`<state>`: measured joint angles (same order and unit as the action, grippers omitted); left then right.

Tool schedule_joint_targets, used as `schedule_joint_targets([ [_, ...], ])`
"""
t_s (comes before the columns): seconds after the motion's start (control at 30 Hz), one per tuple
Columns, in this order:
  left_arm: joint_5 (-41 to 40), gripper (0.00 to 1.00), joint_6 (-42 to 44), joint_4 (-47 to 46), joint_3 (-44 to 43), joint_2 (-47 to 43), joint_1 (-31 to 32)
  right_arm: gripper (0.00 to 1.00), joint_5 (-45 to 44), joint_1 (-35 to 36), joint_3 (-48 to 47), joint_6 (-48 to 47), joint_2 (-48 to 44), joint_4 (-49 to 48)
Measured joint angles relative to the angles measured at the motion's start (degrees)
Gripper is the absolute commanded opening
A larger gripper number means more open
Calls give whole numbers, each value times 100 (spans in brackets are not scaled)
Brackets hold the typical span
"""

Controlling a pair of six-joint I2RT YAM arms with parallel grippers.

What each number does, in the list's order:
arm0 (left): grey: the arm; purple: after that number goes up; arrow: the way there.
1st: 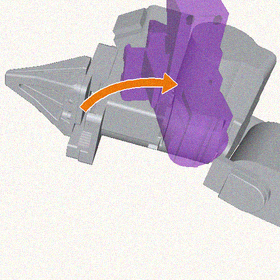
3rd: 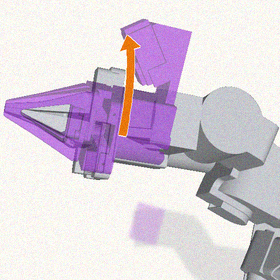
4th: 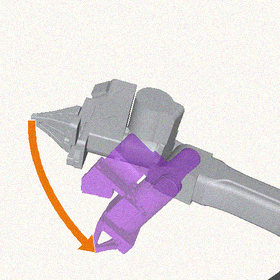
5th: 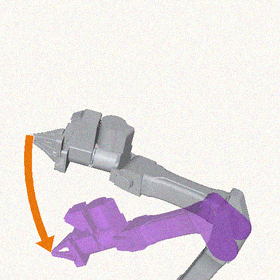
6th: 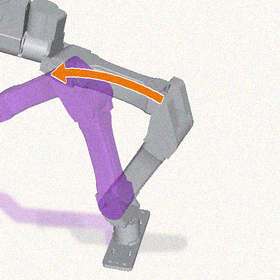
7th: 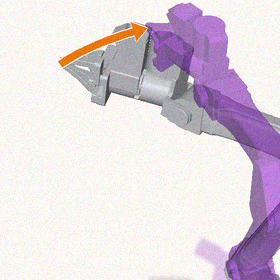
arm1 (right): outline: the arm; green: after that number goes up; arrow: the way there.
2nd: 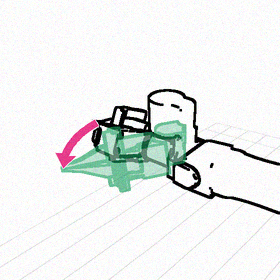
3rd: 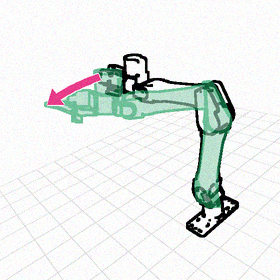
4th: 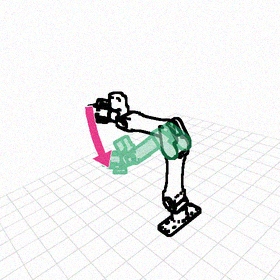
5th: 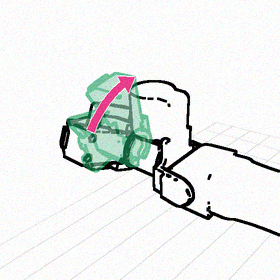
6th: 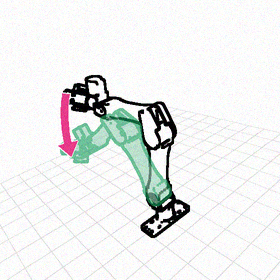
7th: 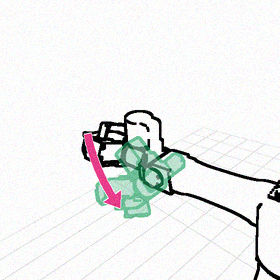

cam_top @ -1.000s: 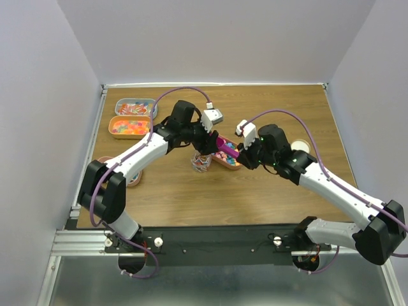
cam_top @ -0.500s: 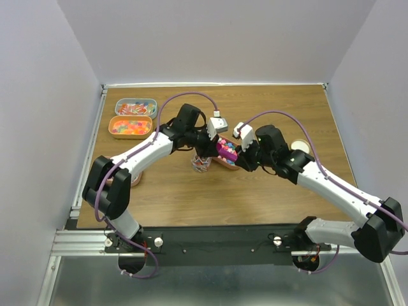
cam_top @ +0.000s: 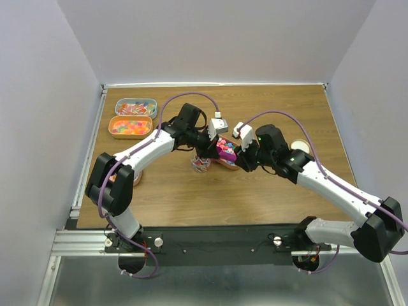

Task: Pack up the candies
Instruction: Pick up the spatula from the center of the board.

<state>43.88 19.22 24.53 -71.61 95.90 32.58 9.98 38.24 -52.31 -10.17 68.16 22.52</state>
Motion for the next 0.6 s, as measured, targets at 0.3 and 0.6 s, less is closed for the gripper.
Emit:
schedule_joint_targets([
  [0.3,308,0,-308,61,-186,0,-4,50,90,0,0,11,293,-271],
  [0.6,181,0,-402,234,-240,0,-7,52,184,0,-37,11,365,-345],
])
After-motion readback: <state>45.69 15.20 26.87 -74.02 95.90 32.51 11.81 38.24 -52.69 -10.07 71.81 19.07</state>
